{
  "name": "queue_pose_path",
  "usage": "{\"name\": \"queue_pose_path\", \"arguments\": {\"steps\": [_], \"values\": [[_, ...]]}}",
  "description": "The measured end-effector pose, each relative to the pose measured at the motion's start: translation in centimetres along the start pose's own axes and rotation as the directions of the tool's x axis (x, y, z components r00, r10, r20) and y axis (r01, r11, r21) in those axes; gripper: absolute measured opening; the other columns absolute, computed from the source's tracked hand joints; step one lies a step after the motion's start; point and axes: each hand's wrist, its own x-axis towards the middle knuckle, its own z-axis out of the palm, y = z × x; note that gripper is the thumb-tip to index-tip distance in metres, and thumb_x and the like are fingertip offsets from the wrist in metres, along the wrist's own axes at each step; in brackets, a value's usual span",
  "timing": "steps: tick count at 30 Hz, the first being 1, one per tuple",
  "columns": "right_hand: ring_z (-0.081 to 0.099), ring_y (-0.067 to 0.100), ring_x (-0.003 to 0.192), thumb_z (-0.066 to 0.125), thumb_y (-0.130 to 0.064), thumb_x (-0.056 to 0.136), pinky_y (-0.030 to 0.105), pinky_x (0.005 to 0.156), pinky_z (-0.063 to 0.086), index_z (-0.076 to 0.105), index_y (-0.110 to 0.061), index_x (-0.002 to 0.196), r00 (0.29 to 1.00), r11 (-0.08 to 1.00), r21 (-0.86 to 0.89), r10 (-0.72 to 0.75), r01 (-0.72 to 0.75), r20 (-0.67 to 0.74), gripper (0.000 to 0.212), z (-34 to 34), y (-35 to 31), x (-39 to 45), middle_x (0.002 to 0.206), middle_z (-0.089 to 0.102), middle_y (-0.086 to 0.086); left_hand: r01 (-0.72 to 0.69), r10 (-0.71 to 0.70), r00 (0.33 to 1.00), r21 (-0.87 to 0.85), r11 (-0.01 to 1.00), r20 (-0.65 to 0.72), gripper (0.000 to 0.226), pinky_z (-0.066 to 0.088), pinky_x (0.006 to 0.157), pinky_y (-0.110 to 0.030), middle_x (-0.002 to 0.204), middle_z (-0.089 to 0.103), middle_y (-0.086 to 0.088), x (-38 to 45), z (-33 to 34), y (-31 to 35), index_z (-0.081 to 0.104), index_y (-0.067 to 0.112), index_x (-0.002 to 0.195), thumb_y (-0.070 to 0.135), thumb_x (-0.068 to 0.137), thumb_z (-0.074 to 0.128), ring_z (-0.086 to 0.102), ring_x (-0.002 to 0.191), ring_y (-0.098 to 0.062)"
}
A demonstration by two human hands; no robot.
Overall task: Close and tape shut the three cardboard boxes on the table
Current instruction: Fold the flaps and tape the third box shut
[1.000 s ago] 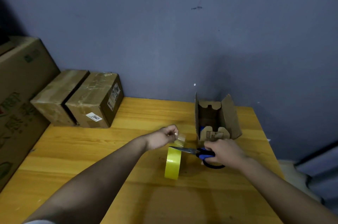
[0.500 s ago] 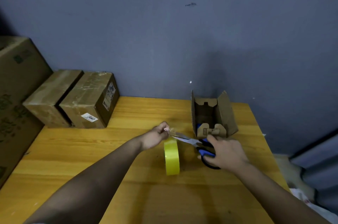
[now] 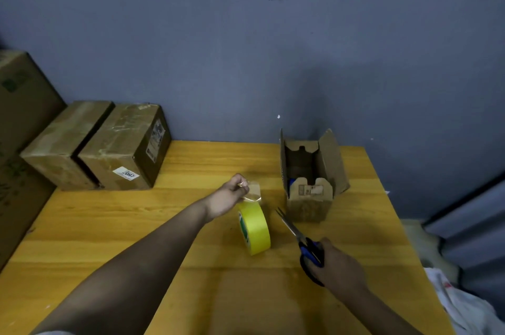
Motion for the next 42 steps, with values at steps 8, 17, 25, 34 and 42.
{"name": "queue_pose_path", "arguments": {"steps": [8, 17, 25, 34, 42], "values": [[0.056, 0.011, 0.074, 0.061, -0.043, 0.087, 0.020, 0.054, 0.035, 0.040, -0.024, 0.080, 0.970, 0.917, 0.331, 0.171, -0.221, 0.173, 0.030, 4.5, -1.1, -2.4, 0.079, 0.055, -0.007, -0.013, 0.012, 1.000, 0.059, 0.998, 0.014, 0.016, 0.038, 0.103, -0.048, 0.088, 0.045, -0.001, 0.1, 0.0, -0.6, 0.043, 0.021, 0.086, 0.019, 0.102, 0.041, 0.042, 0.091, -0.017], [0.058, 0.006, 0.087, 0.061, -0.050, 0.081, 0.022, 0.073, 0.043, 0.043, -0.032, 0.087, 0.973, 0.989, 0.129, -0.093, 0.066, 0.211, 0.026, 6.0, -2.2, -5.4, 0.095, 0.059, -0.010, -0.007, 0.002, 0.998, 0.087, 0.996, 0.056, 0.013, 0.040, 0.100, -0.046, 0.088, 0.046, -0.001, 0.2, 0.0, -0.2, 0.043, 0.026, 0.085, 0.032, 0.096, 0.045, 0.043, 0.091, -0.018], [0.061, 0.018, 0.101, 0.056, -0.043, 0.091, 0.027, 0.075, 0.044, 0.057, -0.018, 0.113, 0.969, 0.978, 0.079, -0.202, 0.193, 0.139, 0.033, 8.9, -10.6, -1.8, 0.112, 0.061, 0.000, 0.030, -0.040, 0.997, 0.146, 0.989, 0.061, 0.015, 0.036, 0.082, -0.033, 0.088, 0.049, 0.004, -0.1, 0.0, 0.3, 0.043, 0.028, 0.086, 0.028, 0.101, 0.042, 0.044, 0.090, -0.017], [0.052, 0.018, 0.117, 0.053, -0.022, 0.094, 0.026, 0.092, 0.045, 0.049, -0.017, 0.133, 0.982, 0.942, 0.307, -0.167, 0.134, 0.084, 0.039, 11.2, -13.9, -0.5, 0.128, 0.054, 0.003, 0.037, -0.042, 0.997, 0.086, 0.996, 0.057, 0.016, 0.038, 0.097, -0.038, 0.095, 0.048, -0.001, -0.4, -0.3, -0.1, 0.042, 0.029, 0.084, 0.034, 0.099, 0.044, 0.048, 0.099, -0.022], [0.054, 0.011, 0.083, 0.062, -0.039, 0.090, 0.026, 0.068, 0.047, 0.048, -0.025, 0.104, 0.881, 0.789, 0.579, 0.111, 0.203, -0.460, 0.024, 6.5, -10.8, -0.5, 0.094, 0.052, -0.008, 0.045, -0.049, 0.999, -0.148, 0.988, -0.020, 0.019, 0.038, 0.106, -0.036, 0.096, 0.050, -0.006, -0.5, -0.3, -1.0, 0.043, 0.019, 0.082, 0.019, 0.101, 0.045, 0.051, 0.101, -0.020]]}}
